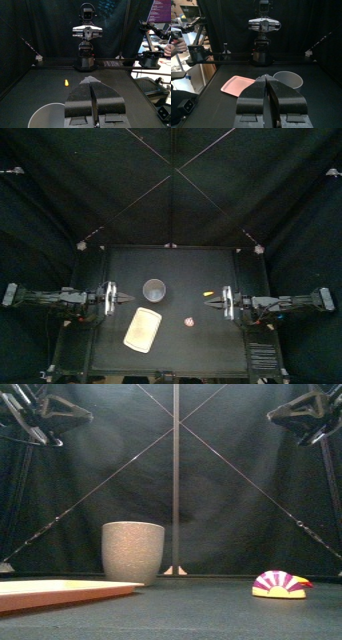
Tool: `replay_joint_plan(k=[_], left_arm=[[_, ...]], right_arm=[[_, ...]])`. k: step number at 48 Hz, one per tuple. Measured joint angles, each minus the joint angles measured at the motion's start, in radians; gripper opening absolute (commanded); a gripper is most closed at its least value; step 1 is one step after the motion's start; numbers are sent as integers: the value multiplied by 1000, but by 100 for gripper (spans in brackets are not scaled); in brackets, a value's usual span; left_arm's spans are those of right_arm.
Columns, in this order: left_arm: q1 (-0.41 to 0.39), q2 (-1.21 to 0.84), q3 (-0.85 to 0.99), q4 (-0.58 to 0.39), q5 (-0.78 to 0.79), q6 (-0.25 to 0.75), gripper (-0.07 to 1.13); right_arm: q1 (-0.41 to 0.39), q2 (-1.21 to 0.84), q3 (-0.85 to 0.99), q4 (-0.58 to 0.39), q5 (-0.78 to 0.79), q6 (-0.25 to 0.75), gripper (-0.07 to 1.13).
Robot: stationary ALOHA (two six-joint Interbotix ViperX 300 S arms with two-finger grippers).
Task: Pick the shrimp then place it on the pink plate
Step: Pick the shrimp
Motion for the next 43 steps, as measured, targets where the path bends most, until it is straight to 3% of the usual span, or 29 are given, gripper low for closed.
replay_joint_plan(k=[11, 19, 28, 36, 40, 43], left_arm=[[0, 17, 5, -6, 41, 0, 1], [0, 18, 5, -6, 41, 0, 1], [0, 18, 14, -6, 46, 0, 1], [0, 17, 18, -6, 46, 0, 1], [2, 18, 18, -6, 48, 2, 1], [2, 18, 17, -6, 48, 2, 1]], right_arm=[[-20, 83, 26, 0, 35, 2, 0], [-97, 183, 25, 8, 133, 6, 6], [-206, 273, -14, 12, 374, 8, 44], [-245, 301, -51, 44, 430, 14, 87], [-245, 304, -61, 54, 430, 20, 98], [-245, 305, -63, 54, 431, 20, 98]])
